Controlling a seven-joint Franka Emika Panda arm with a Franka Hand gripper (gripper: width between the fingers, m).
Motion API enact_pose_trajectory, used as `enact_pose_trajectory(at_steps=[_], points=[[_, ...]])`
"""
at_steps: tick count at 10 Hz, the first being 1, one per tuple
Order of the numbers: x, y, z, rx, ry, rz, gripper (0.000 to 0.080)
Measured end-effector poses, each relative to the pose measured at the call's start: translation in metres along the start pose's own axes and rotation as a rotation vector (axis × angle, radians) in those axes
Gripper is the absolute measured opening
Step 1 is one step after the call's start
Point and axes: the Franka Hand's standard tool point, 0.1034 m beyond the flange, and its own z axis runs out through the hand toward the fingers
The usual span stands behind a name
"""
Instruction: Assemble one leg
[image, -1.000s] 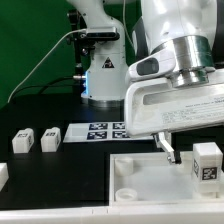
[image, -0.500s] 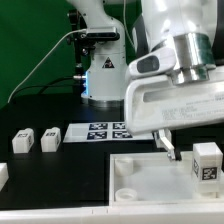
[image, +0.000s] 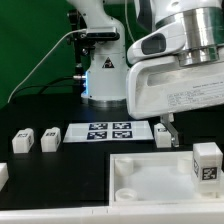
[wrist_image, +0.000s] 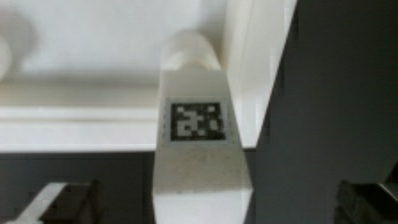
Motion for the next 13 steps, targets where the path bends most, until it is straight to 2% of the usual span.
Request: enact_pose_trajectory(at_steps=[2,3,5,10,12,13], points=[[-0.005,0.005,0.010,0.008,-0.169,0.012,0.0649],[-0.006,0.003,0.010,0.017,-0.267,0.013,0.0649],[0.005,0.004,0.015,0.022,-0.286,0.016,0.0649],[0.008,0.004,0.015,0.018,-0.280,0.045,0.0649],[0.008,0.004,0.015,0.015,-0.280,0.067,0.0388],[0.008,0.003,0.015,0.001,-0.281,0.171,0.0292]])
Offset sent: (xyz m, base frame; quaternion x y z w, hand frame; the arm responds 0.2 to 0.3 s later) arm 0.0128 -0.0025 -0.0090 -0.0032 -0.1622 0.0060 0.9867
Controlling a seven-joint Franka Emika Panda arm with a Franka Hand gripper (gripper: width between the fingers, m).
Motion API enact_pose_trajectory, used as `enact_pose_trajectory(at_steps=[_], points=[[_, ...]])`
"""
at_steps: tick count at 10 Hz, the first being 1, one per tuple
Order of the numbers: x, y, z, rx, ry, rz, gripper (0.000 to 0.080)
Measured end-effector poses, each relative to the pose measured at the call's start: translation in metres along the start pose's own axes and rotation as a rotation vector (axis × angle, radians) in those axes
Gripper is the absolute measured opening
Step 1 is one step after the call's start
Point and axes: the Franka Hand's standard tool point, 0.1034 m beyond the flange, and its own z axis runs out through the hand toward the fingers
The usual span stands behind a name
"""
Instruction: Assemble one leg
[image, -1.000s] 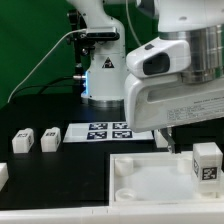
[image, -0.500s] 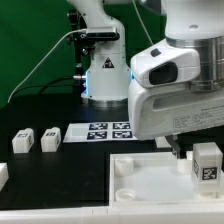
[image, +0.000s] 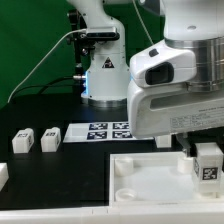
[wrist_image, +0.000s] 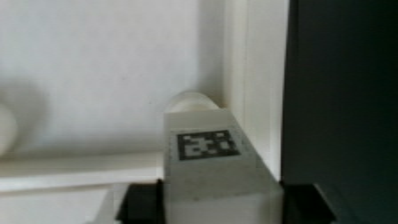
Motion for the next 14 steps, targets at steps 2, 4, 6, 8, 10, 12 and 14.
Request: enact_pose_trajectory(at_steps=[2,4,6,8,10,12,14], points=[[-0.0002,-0.0005,0.0002,0.000,0.000,0.165,0.0293],[0.0004,-0.0018,0.0013,0.003,0.016,0.387,0.0293],[-0.0031,-0.0009,0.0019,0.066,0.113,0.759,0.0293],[-0.0043,0.0033,0.0015,0.195,0.146,1.085,0.0294],[-0.0060,0.0008,0.0025,0.226,0.118,1.272,0.0294],[-0.0068,-0.0027,0.0035,0.254,0.086,1.452,0.0294],[-0.0045,-0.0038,0.0042,0.289,0.064,1.578,0.0294]])
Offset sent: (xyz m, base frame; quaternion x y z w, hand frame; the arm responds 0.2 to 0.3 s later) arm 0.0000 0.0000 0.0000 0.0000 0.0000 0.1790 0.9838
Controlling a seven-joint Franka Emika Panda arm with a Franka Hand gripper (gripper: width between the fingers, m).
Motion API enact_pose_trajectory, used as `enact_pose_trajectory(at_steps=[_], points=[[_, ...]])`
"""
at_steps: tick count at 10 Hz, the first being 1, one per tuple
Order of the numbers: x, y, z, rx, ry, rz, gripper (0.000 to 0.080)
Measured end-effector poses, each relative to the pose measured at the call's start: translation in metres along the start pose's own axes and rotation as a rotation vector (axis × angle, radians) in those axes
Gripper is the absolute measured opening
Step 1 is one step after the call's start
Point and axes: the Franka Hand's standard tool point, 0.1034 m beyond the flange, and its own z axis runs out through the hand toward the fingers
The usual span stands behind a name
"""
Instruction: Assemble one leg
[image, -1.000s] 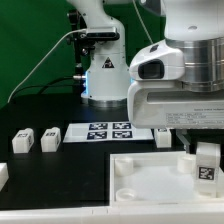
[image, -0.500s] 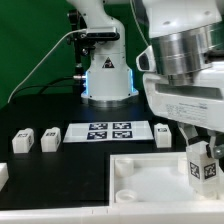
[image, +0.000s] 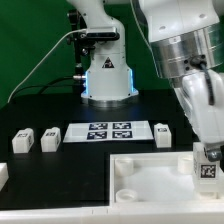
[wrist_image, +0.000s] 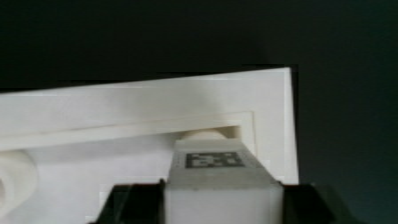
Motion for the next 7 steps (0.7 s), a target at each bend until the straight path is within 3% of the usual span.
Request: enact_pose_trajectory(at_steps=[1,2,3,4,5,7], points=[[-0.001,0.001,0.000,-0.003,-0.002,-0.041,0.0294],[-0.001,0.001,0.001,-0.005,-0.001,-0.073,0.0398],[0.001,0.002,0.002,-0.011,0.000,-0.219,0.0398],[0.005,0.003,0.002,-0.026,-0.001,-0.394,0.0567],[0.008,0.004,0.002,-0.057,-0.003,-0.535,0.0633],[0.007,0.004,0.002,-0.088,0.038,-0.891,0.0645]])
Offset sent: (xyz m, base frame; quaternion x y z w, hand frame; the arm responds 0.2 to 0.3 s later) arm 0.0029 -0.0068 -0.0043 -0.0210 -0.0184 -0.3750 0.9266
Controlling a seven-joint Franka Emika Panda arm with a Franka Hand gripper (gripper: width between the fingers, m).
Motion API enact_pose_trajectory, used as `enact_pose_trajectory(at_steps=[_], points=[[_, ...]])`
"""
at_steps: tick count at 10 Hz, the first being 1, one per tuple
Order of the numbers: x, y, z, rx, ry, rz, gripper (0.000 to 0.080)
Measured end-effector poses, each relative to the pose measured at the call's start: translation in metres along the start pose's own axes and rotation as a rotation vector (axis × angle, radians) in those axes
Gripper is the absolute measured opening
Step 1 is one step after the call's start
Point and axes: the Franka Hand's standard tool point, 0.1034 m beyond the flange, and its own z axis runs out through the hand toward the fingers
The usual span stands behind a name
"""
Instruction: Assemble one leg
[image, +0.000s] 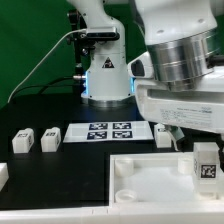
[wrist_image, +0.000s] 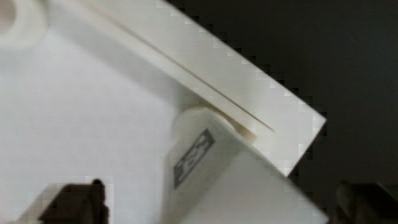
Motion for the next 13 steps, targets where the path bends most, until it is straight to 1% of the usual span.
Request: enact_pose_trajectory(at_steps=[2,3,4,5,7,9,13], points=[[0.0021,0.0018,0.0002,-0.001,0.000,-0.154,0.0649],[0.0023,0.0020,0.0003,-0.002,0.000,-0.275,0.0649],[0.0018,0.0022,0.0042,-0.033,0.024,-0.464,0.0649],[0.0028,0.0028,0.0070,-0.029,0.035,-0.518,0.0649],[0.0031,0.0029,0.0070,-0.028,0.034,-0.486,0.0635],[0.0022,0.0024,0.0073,-0.021,0.033,-0.340,0.0288],[0.0023,0.0012,0.0076,-0.002,0.024,0.073,0.0294]])
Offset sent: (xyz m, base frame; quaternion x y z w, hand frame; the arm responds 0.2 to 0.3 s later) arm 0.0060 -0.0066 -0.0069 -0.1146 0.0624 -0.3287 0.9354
